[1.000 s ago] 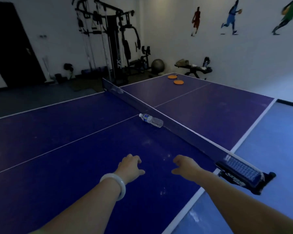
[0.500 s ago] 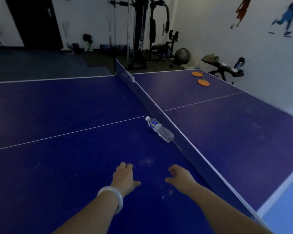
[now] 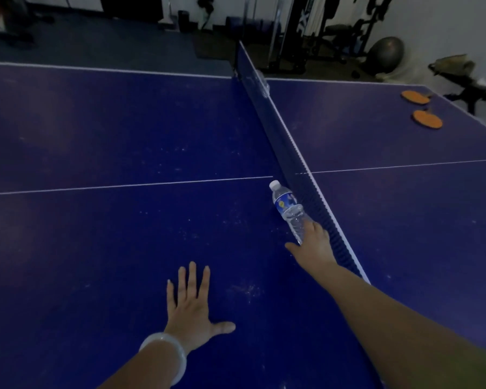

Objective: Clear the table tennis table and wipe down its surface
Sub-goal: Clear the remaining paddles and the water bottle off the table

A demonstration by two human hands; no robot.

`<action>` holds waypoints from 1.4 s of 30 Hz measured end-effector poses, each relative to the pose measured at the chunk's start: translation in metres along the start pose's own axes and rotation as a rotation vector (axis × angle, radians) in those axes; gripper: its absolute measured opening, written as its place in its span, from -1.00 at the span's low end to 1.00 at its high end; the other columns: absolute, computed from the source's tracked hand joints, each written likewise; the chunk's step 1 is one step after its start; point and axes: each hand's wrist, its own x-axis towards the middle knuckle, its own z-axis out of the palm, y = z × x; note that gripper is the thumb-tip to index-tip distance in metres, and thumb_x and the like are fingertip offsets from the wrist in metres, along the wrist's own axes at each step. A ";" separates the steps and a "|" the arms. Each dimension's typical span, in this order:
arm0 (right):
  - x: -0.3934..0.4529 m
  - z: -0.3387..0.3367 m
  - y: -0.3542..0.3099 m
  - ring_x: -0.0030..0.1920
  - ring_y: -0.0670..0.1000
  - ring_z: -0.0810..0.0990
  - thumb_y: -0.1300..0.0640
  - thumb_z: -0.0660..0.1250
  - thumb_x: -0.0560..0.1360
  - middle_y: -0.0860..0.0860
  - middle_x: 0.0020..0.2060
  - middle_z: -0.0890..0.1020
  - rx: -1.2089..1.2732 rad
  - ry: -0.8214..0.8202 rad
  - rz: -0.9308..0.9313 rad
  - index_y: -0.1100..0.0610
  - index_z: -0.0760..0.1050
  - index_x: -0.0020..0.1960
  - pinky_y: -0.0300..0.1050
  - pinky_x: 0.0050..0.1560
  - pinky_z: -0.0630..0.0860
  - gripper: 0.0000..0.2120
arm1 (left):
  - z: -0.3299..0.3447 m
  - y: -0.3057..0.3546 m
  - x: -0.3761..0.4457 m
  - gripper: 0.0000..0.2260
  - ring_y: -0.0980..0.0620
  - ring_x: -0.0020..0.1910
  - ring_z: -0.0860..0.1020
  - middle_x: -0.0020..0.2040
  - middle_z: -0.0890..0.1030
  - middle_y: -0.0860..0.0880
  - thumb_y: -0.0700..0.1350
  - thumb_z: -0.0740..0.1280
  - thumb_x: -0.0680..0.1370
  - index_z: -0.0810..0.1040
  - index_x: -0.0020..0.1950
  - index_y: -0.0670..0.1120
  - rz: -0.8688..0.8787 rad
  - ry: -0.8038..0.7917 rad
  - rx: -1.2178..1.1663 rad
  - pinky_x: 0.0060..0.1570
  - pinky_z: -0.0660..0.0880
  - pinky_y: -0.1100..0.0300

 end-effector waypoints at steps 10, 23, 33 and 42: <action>0.075 0.021 0.005 0.45 0.24 0.24 -0.14 0.46 0.45 0.21 0.46 0.24 -0.026 0.025 0.129 0.19 0.03 0.54 0.16 0.43 0.21 -0.09 | -0.004 0.001 -0.003 0.20 -0.02 0.28 -0.71 0.31 -0.72 -0.01 0.58 0.19 0.25 -0.66 0.35 0.06 -0.015 -0.039 -0.004 0.35 -0.53 -0.15; 0.015 0.046 0.026 0.13 0.14 0.50 -0.11 0.47 0.40 0.05 0.00 0.57 0.332 0.061 0.271 0.09 0.34 0.07 0.10 0.25 0.41 -0.56 | -0.004 0.000 -0.003 0.19 -0.09 0.35 -0.64 0.33 -0.70 -0.03 0.61 0.14 0.23 -0.65 0.35 0.05 -0.015 -0.029 0.015 0.39 -0.49 -0.19; -0.137 0.052 0.023 -0.09 -0.02 0.64 0.06 0.54 0.40 -0.04 -0.04 0.61 0.977 0.116 0.434 0.01 0.37 0.19 -0.13 -0.29 0.54 -0.53 | -0.036 0.003 -0.018 0.18 -0.13 0.50 -0.42 0.51 -0.47 -0.08 0.47 0.36 0.29 -0.38 0.55 0.07 0.036 -0.162 0.017 0.48 -0.31 -0.16; -0.273 0.037 0.030 -0.19 -0.01 0.61 0.27 0.49 0.41 0.01 -0.07 0.58 1.055 0.235 0.567 0.02 0.27 0.16 -0.15 -0.33 0.50 -0.50 | -0.046 0.037 -0.090 -0.42 0.01 0.32 0.38 0.37 0.37 0.00 0.20 0.33 0.53 0.31 0.46 -0.03 0.418 -0.144 0.035 0.37 0.28 0.05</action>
